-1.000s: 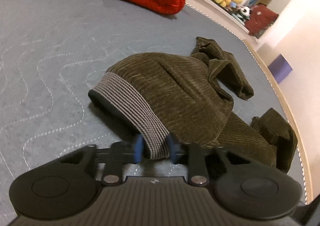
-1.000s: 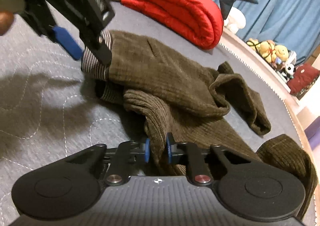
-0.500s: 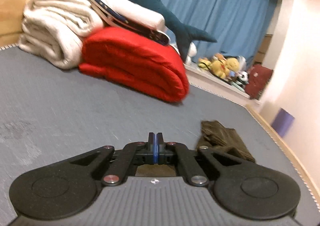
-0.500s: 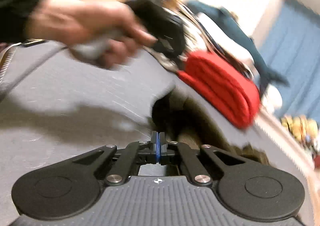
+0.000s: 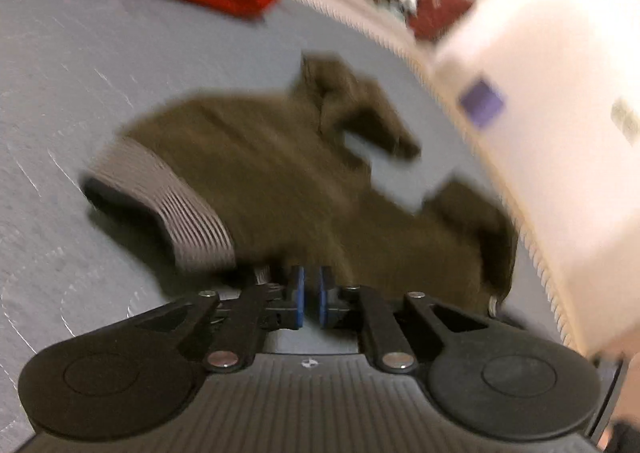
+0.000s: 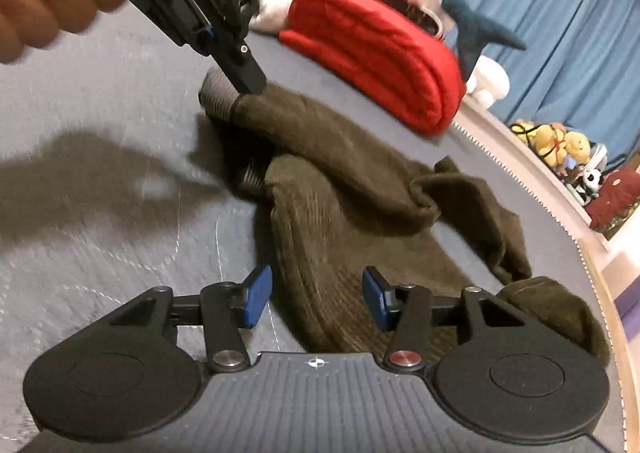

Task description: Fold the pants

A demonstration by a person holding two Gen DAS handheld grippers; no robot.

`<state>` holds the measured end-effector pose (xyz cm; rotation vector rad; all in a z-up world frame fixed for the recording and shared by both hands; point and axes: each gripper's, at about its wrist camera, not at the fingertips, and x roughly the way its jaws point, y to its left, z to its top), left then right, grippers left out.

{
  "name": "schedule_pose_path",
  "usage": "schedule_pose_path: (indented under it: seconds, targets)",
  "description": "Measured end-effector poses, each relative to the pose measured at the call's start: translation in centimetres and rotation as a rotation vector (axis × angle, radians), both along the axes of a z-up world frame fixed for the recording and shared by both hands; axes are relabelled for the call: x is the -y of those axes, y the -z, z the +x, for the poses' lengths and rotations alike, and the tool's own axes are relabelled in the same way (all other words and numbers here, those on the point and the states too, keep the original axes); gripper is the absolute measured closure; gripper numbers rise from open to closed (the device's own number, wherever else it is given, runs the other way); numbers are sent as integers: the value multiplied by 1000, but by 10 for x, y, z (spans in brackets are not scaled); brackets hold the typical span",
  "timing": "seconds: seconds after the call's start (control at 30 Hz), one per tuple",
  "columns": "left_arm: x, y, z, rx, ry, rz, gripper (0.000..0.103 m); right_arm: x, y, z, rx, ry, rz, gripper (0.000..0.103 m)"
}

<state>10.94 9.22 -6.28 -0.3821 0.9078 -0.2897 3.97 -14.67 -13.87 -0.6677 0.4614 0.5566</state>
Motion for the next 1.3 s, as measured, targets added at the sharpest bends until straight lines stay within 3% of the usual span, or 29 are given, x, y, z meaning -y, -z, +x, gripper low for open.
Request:
schedule_pose_path:
  seconds: [0.07, 0.13, 0.17, 0.2, 0.23, 0.37, 0.47, 0.53, 0.6, 0.7, 0.87, 0.9, 1.07, 1.17, 1.3]
  targets:
    - [15, 16, 5, -21, -10, 108, 94, -6, 10, 11, -8, -2, -38, 52]
    - [14, 32, 14, -52, -90, 115, 91, -9, 21, 15, -13, 2, -71, 55]
    - [9, 38, 19, -63, -143, 97, 86, -9, 26, 15, -4, 7, -87, 70]
    - [4, 44, 23, -78, -197, 72, 68, -9, 30, 15, 4, 14, -100, 95]
    - [1, 49, 27, -90, -232, 45, 55, -9, 30, 19, 0, 27, -95, 96]
    - [-2, 61, 39, -108, -299, -61, 52, 4, 5, 24, 47, 104, 20, 97]
    - [8, 68, 49, -103, -311, -50, 40, 17, -19, 21, 88, 117, 106, 97]
    - [25, 64, 60, -82, -295, 2, 34, 23, -29, 16, 105, 108, 139, 97]
    - [35, 60, 59, -57, -274, 80, 37, 26, -33, 13, 116, 106, 142, 97]
    - [39, 59, 55, -12, -252, 183, 60, 31, -32, 13, 105, 114, 137, 97]
    - [26, 29, 34, 43, -271, 227, 72, 30, -33, 11, 111, 109, 109, 97]
    - [21, 17, 26, 57, -274, 228, 78, 30, -35, 10, 113, 110, 108, 97]
    - [-10, -31, -25, 90, -237, 261, 81, 30, -37, 0, 122, 105, 102, 97]
    - [-44, -49, -61, 78, -245, 227, 81, 26, -37, -10, 111, 70, 94, 97]
    - [-75, -70, -100, 65, -251, 234, 81, 14, -33, -40, 165, -60, 18, 97]
